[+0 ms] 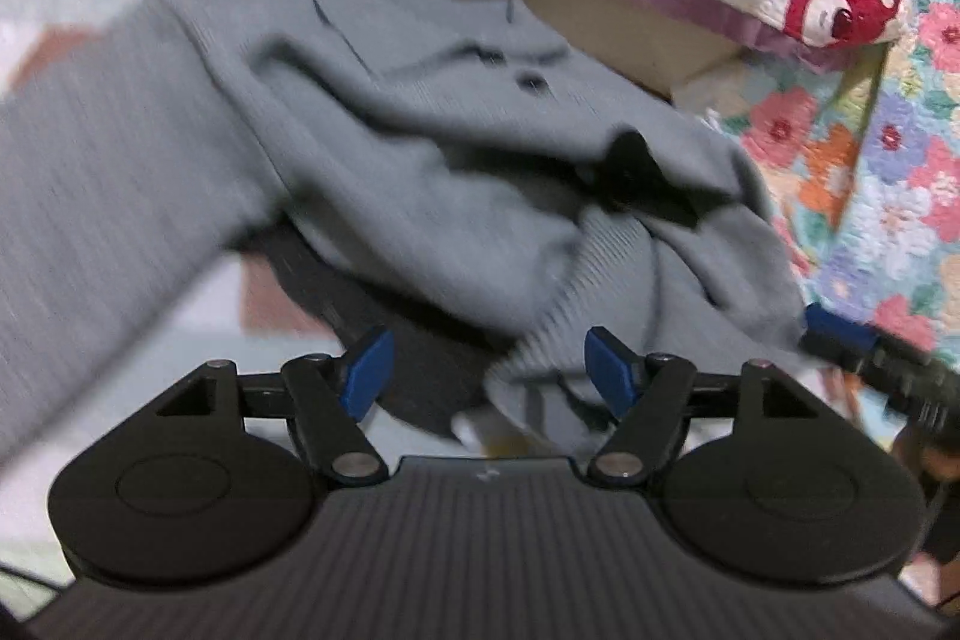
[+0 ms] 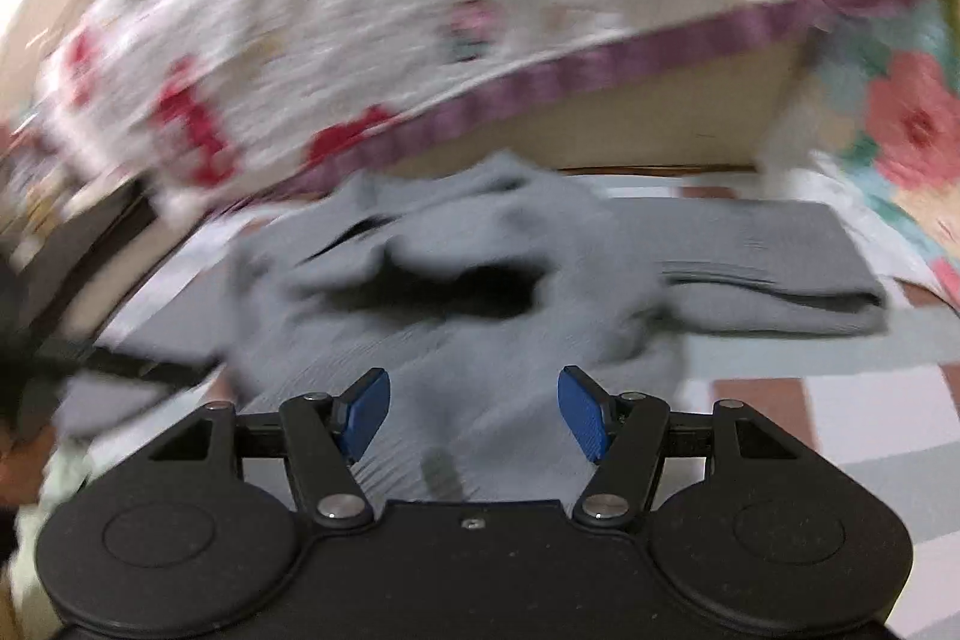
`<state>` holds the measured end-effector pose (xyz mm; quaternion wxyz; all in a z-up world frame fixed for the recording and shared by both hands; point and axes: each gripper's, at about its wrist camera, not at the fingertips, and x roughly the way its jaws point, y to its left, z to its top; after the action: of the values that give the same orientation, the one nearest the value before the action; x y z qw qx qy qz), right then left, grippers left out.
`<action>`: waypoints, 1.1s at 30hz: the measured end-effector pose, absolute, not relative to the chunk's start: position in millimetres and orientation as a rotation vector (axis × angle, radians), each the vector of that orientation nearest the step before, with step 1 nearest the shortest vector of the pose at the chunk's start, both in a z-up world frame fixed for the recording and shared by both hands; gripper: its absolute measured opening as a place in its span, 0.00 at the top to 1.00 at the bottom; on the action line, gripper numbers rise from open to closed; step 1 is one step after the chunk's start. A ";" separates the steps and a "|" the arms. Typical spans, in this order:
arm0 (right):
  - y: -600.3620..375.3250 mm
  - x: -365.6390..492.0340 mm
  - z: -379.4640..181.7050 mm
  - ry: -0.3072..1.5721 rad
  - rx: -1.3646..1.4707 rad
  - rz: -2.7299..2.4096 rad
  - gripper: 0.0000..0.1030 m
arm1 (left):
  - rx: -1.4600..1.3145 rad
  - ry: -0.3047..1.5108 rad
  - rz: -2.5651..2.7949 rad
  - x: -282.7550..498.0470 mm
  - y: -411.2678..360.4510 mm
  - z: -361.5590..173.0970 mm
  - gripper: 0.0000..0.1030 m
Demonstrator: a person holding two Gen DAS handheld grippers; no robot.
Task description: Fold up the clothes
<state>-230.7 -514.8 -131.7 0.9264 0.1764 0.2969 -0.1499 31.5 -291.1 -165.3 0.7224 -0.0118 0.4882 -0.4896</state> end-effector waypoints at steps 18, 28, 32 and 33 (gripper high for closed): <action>-450.9 -190.0 -173.9 0.717 -0.100 -0.524 0.99 | 0.110 1.090 -1.071 8.4 -309.4 -178.8 0.30; -521.6 -254.7 -117.4 0.569 -0.060 -0.811 0.99 | 0.138 1.083 -1.131 4.7 -325.7 -183.5 0.27; -544.7 -261.1 -122.3 0.570 -0.017 -0.844 0.99 | 0.223 1.091 -1.163 0.8 -343.4 -191.2 0.26; -548.2 -262.2 -123.0 0.570 -0.018 -0.852 0.99 | 0.245 1.085 -1.166 -0.7 -346.3 -192.4 0.26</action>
<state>-262.2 -548.2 -123.0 0.8715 -0.0086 0.2728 -0.4075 -0.7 -346.3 -192.4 0.6924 0.1098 0.4859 -0.5219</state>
